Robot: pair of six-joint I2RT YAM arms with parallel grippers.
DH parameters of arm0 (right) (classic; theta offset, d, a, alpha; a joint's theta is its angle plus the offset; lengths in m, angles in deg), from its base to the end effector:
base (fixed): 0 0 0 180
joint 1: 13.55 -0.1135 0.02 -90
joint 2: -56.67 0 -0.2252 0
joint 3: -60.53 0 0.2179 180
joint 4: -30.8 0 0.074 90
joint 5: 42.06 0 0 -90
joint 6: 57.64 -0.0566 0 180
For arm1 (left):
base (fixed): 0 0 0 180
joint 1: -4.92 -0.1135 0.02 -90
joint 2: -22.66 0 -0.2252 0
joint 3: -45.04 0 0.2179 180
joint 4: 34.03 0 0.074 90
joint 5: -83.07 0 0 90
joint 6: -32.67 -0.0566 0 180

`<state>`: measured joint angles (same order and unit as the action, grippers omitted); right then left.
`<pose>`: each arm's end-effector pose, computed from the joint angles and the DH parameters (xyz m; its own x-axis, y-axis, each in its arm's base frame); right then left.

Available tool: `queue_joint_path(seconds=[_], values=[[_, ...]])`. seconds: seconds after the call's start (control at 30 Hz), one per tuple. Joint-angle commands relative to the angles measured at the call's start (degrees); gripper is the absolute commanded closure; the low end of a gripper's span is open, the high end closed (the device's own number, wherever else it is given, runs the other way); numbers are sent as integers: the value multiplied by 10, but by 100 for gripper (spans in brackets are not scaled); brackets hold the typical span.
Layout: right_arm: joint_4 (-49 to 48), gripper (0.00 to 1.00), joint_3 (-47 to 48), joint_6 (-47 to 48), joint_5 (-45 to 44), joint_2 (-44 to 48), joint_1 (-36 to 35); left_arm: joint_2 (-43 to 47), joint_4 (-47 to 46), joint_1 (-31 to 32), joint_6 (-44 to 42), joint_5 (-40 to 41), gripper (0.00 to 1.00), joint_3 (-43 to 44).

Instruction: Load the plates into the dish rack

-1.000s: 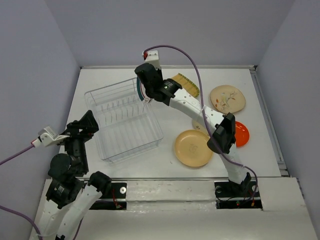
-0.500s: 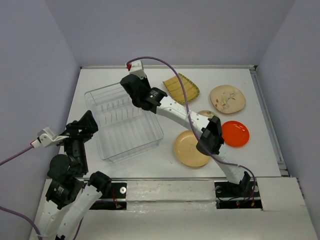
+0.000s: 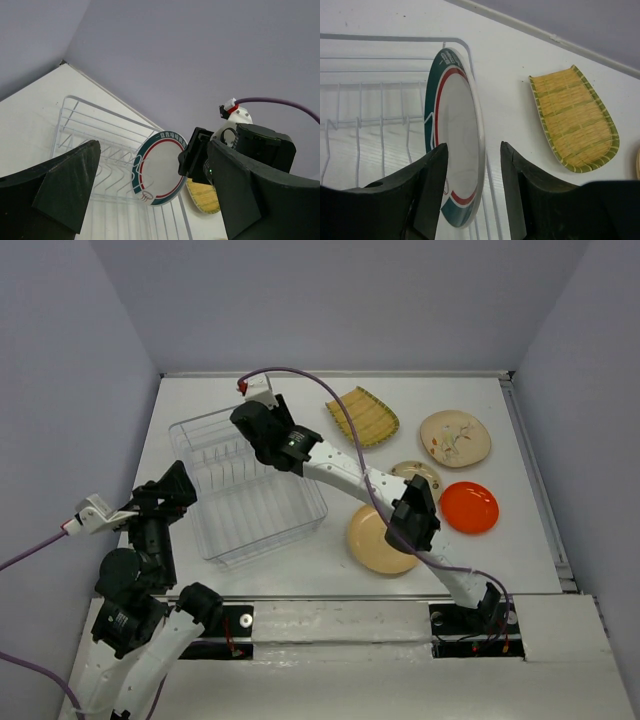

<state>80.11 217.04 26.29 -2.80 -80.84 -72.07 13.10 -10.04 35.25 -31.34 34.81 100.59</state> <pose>0.2916 0.3924 0.2811 -0.2822 -0.3328 -0.8998 -0.1617 0.9410 -0.2973 0.0683 0.0037 0.3512 0.3590 -0.5889 -0.7241 0.0015 0.7762 -0.6305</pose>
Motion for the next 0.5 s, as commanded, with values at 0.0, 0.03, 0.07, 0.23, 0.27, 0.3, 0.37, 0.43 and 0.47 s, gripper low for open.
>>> queue_joint_path(seconds=[0.0, 0.03, 0.07, 0.23, 0.27, 0.3, 0.37, 0.43, 0.47], values=[[-32, 48, -38, -39, 42, 96, 10, -12, -31, 3, -1, 8, 1, 4], [-31, 48, -93, -56, 86, 147, 20, -12, -32, 3, -1, 7, 1, 4], [-33, 48, -127, -98, 112, 176, 45, -12, -32, 2, -1, 6, 1, 4], [-126, 48, -422, -184, 236, 378, 180, -12, -38, 3, -8, -20, 1, 2], [-161, 48, -520, -213, 285, 438, 212, -12, -43, 4, -9, -26, 1, 1], [-179, 48, -565, -227, 341, 466, 283, -13, -46, 6, -13, -38, 1, 0], [-224, 48, -646, -249, 394, 515, 360, -13, -50, 8, -17, -47, 1, -2], [-260, 49, -742, -277, 451, 572, 475, -13, -53, 10, -20, -54, 1, -2], [-275, 49, -797, -299, 476, 597, 516, -12, -53, 11, -22, -57, 1, -3]])
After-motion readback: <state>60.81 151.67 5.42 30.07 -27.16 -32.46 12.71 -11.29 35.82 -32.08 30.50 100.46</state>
